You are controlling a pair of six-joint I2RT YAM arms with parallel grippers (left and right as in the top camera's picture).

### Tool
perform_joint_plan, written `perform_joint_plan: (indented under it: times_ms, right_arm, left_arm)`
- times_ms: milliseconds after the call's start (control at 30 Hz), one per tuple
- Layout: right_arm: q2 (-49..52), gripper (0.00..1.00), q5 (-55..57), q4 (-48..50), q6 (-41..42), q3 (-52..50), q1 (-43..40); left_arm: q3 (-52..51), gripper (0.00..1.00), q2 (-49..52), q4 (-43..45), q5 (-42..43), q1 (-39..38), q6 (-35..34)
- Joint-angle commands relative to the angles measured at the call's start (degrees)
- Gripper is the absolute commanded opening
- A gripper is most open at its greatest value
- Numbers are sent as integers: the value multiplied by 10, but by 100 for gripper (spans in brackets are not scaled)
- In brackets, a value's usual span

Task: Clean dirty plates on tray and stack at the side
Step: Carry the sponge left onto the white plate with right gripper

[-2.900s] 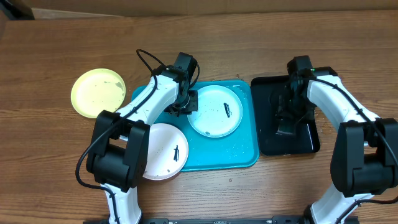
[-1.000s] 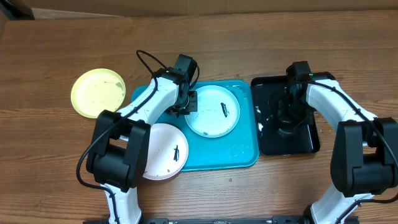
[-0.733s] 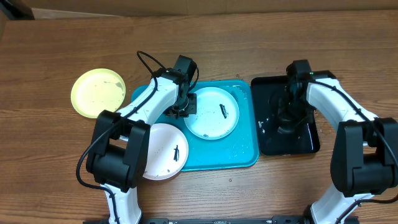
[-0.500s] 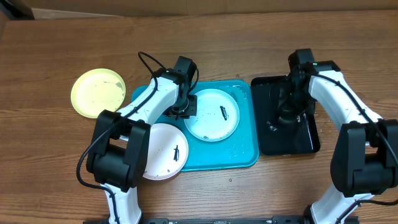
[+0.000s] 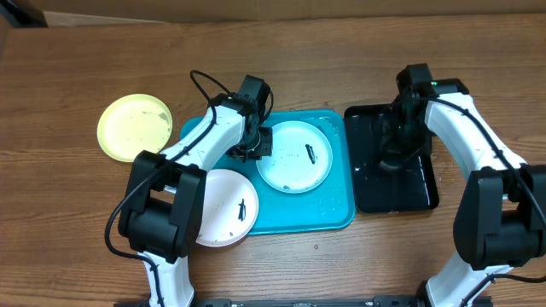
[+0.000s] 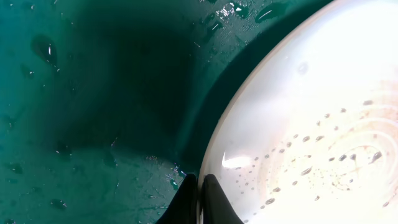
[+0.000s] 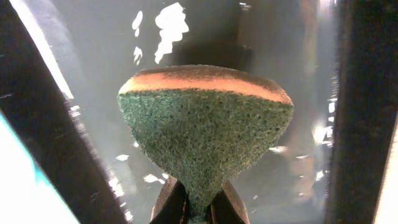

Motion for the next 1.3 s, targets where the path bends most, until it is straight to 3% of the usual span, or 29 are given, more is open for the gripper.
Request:
perform_joint_plan:
  times_ms: [0, 233, 567, 933, 1267]
  right_arm:
    - [-12, 4, -53, -11, -9, 8, 4]
    - [-12, 4, -18, 37, -25, -40, 15]
    - [-14, 4, -24, -100, -25, 120, 17]
    - [-14, 4, -29, -24, -20, -21, 42]
    - [-14, 4, -35, -125, -20, 137, 42]
  left_arm:
    - [-2, 4, 11, 2, 4, 0, 7]
    - [-2, 4, 11, 8, 6, 0, 7]
    - [-2, 4, 11, 9, 15, 0, 7]
    - [-2, 4, 11, 10, 16, 0, 7]
    - [-2, 4, 11, 11, 41, 0, 7]
